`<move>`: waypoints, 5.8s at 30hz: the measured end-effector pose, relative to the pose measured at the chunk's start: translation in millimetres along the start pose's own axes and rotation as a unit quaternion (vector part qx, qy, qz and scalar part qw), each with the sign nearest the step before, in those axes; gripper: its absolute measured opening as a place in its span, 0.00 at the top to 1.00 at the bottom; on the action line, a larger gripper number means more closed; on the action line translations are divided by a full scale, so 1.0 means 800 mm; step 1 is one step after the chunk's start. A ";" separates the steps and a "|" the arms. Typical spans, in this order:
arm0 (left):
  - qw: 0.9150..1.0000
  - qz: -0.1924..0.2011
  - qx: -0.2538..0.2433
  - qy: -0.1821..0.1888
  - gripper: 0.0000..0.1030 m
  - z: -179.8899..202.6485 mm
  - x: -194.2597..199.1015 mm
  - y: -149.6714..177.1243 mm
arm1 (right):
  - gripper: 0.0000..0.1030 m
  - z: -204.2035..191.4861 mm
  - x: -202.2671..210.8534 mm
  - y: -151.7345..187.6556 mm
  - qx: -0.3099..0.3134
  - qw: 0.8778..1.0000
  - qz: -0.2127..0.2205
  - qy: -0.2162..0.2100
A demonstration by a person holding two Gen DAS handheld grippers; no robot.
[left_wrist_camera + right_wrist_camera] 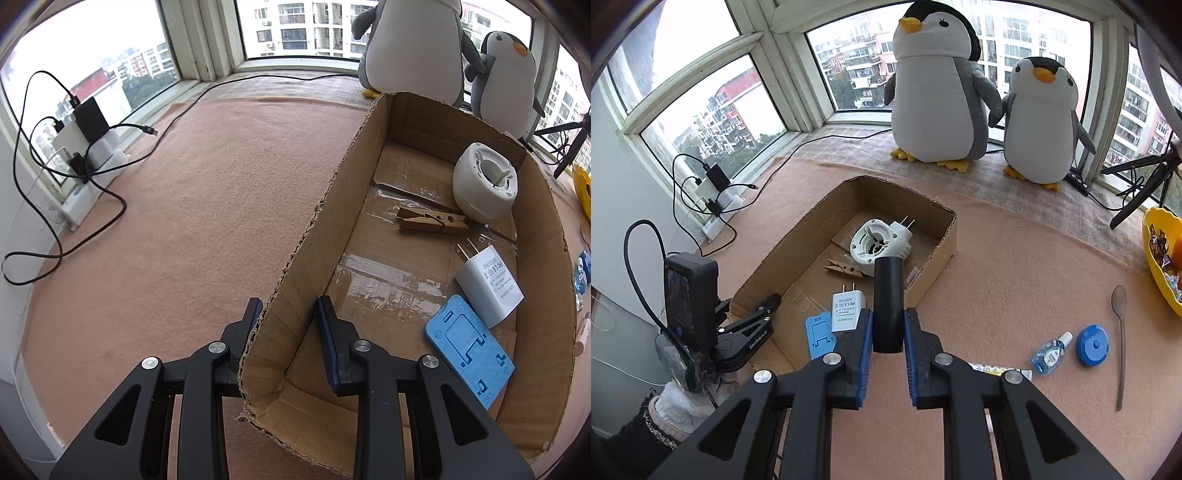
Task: Organize rigid objects
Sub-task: 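Carry the black cylinder into the box and release it, then move the right gripper to the blue round tape measure, then grasp the blue tape measure with the right gripper, then carry the blue tape measure into the box and release it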
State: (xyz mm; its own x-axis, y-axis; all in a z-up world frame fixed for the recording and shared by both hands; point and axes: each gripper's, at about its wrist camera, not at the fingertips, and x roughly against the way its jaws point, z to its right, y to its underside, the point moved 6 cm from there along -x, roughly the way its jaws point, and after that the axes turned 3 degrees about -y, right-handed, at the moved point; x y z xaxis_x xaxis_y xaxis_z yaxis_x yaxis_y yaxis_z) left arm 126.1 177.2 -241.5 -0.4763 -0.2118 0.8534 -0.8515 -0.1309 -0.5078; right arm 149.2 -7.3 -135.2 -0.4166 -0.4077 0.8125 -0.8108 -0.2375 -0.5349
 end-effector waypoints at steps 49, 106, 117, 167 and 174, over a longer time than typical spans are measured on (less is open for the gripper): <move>1.000 0.002 0.000 -0.002 0.73 0.000 0.000 0.002 | 0.70 -0.044 -0.077 -0.011 0.015 0.999 -0.027 -0.019; 1.000 -0.003 -0.013 -0.015 0.73 0.000 0.000 0.000 | 0.48 0.294 -0.040 0.081 -0.110 0.978 -0.082 0.155; 1.000 -0.003 -0.013 -0.015 0.73 0.001 0.000 0.000 | 0.55 0.300 -0.045 0.080 -0.114 0.978 -0.092 0.148; 1.000 0.003 0.007 0.004 0.73 0.000 0.000 0.001 | 0.55 -0.022 -0.015 -0.022 0.061 0.998 0.018 0.026; 1.000 0.003 0.008 0.005 0.73 0.000 0.000 0.001 | 0.55 -0.041 -0.045 -0.026 0.068 0.998 0.004 0.020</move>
State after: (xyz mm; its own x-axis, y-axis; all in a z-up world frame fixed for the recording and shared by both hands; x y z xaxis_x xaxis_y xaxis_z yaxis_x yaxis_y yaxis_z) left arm 125.3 176.9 -242.1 -0.4844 -0.2034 0.8509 -0.8444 -0.1459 -0.5156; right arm 167.1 41.1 -145.6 -0.4407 -0.3744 0.8159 -0.7461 -0.3526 -0.5648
